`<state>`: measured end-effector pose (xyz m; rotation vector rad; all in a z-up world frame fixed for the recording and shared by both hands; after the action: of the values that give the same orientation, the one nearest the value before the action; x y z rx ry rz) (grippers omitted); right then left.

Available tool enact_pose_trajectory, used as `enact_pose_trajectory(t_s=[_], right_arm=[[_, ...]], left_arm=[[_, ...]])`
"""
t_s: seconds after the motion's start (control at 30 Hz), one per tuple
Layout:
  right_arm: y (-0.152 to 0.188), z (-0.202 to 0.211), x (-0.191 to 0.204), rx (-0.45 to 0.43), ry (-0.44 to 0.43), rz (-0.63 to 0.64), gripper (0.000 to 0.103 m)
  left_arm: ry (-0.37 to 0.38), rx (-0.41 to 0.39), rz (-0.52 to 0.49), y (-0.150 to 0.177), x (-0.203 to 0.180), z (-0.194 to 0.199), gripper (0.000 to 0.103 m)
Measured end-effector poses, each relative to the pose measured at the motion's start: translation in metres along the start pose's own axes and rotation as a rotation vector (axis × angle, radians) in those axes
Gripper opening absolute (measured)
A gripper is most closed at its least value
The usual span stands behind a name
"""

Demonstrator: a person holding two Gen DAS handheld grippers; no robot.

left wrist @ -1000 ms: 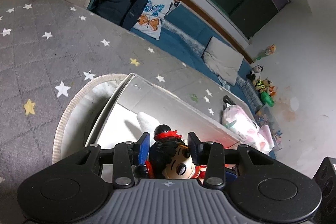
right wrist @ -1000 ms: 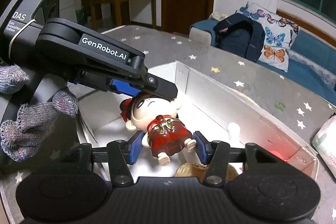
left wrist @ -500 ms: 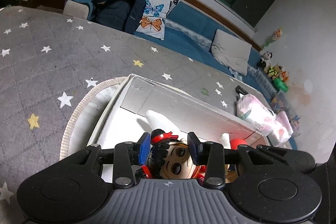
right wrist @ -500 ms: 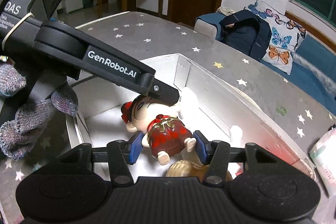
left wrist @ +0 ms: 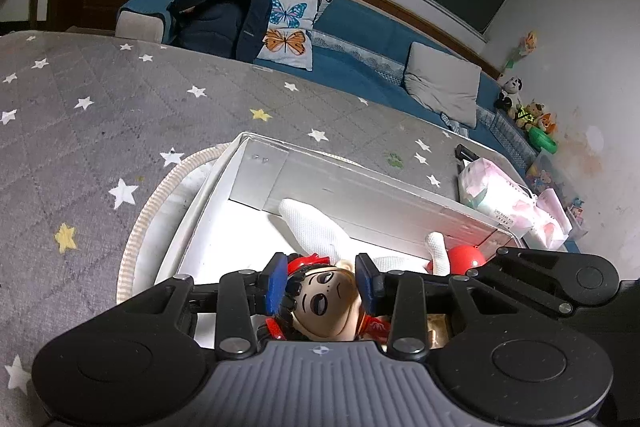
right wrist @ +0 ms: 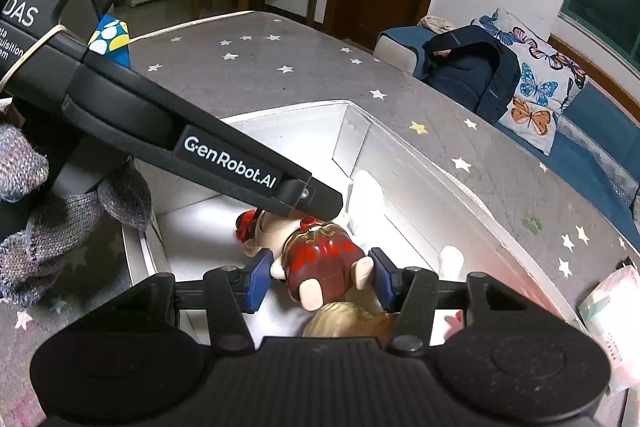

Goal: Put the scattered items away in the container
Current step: 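Lower the doll into the box beside the rabbit with both grippers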

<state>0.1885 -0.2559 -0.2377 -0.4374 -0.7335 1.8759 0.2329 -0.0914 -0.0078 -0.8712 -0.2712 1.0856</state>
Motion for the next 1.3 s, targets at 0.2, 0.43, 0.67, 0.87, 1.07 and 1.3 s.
enact_pose_trajectory(t_s=[0.2,0.43,0.67,0.87,1.07,1.3], right_arm=[[0.001,0.002,0.0,-0.005,0.009,0.005,0.053],[0.001,0.003,-0.002,-0.012,0.012,0.006,0.053],[0.0,0.004,-0.004,-0.016,0.02,0.001,0.054],[0.0,0.004,-0.005,-0.016,0.023,0.001,0.054],[0.001,0.004,-0.007,-0.018,0.025,0.0,0.054],[0.004,0.008,-0.01,-0.026,0.026,-0.012,0.055]], left_arm=[[-0.004,-0.001,-0.006,0.001,0.0,0.001,0.04],[-0.025,0.004,-0.015,-0.001,0.0,0.003,0.04],[-0.033,-0.001,-0.024,-0.001,-0.003,0.005,0.04],[-0.037,-0.003,-0.026,-0.001,-0.003,0.007,0.04],[-0.04,-0.002,-0.033,-0.002,-0.004,0.008,0.04],[-0.059,-0.009,-0.051,-0.001,-0.009,0.014,0.04]])
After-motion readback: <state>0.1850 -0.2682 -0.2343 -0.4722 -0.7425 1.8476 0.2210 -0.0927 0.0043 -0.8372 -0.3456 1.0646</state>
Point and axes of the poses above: each gripper's, at about its wrist camera, not at the fingertips, and z roughly against the way its jaws point, x to its left, y to its underside, the point moved 1 cm from there along -z, roughly the way its jaws point, and after that the axes turned 15 degrees about -z, right-handed, at the moved point
